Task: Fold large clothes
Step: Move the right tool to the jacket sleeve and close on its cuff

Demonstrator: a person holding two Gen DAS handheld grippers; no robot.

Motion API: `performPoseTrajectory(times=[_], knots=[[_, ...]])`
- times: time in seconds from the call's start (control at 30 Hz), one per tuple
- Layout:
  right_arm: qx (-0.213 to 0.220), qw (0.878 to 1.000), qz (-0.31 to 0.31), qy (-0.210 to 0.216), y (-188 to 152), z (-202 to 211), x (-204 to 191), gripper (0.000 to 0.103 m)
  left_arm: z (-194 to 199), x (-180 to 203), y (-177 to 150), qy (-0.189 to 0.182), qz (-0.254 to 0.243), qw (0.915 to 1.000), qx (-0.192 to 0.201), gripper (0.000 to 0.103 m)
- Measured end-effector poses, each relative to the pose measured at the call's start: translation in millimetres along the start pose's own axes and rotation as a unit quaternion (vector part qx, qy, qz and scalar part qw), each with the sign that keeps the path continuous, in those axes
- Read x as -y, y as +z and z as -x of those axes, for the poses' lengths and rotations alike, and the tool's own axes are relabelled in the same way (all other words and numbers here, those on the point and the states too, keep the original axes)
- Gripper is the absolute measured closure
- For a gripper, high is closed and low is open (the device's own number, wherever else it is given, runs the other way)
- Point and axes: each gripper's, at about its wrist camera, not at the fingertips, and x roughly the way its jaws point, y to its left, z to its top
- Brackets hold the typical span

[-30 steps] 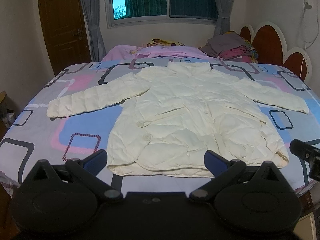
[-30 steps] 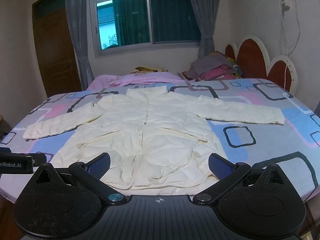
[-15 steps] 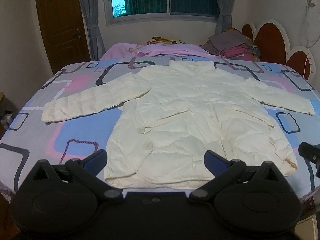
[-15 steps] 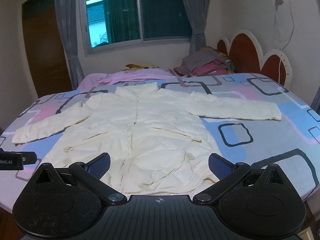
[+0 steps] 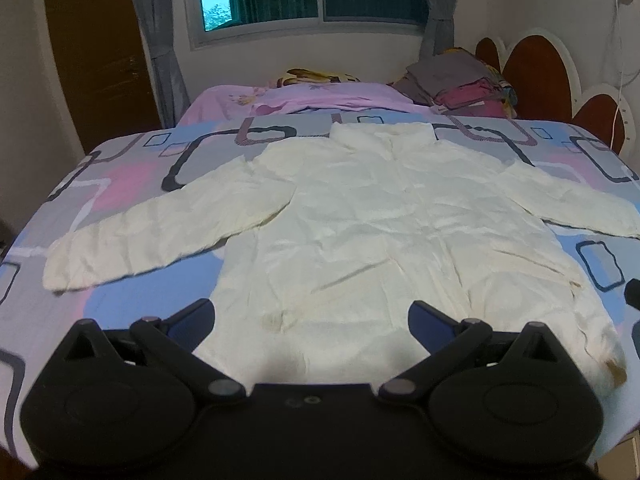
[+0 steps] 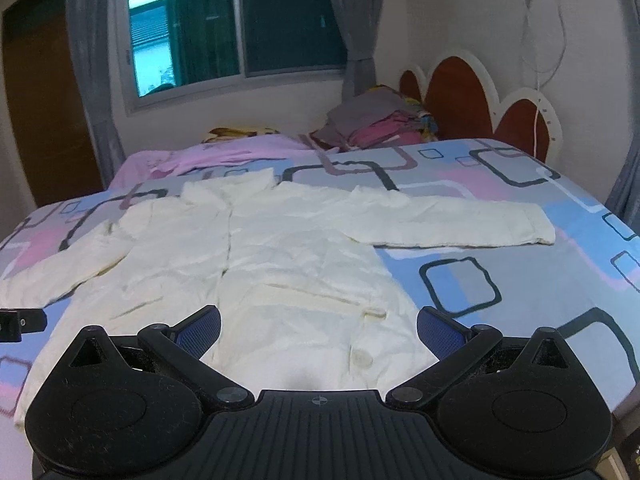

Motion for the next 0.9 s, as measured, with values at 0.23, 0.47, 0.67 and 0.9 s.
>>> performPoseTrajectory(times=[0.23, 0.47, 0.67, 0.9], knots=[[0.001, 1.000, -0.012, -0.023, 24.3, -33.9, 1.4, 0.000, -37.6, -3.2, 28.3, -0.010, -0.010, 0.9999, -0.004, 0.000], [-0.006, 0.999, -0.014, -0.036, 41.3, -66.7, 27.2, 0.000, -67.4, 5.1, 47.3, -0.003, 0.000, 0.9999, -0.014, 0.000], [-0.018, 0.999, -0.020, -0.046, 56.9, -116.8, 79.8, 0.000, -98.2, 29.4, 62.2, 0.011, 0.013, 0.9997, -0.020, 0.000], [-0.041, 0.995, -0.050, -0.072, 72.6, -178.8, 164.1, 0.000, -136.8, 68.0, 78.9, 0.022, 0.022, 0.9990, -0.031, 0.000]])
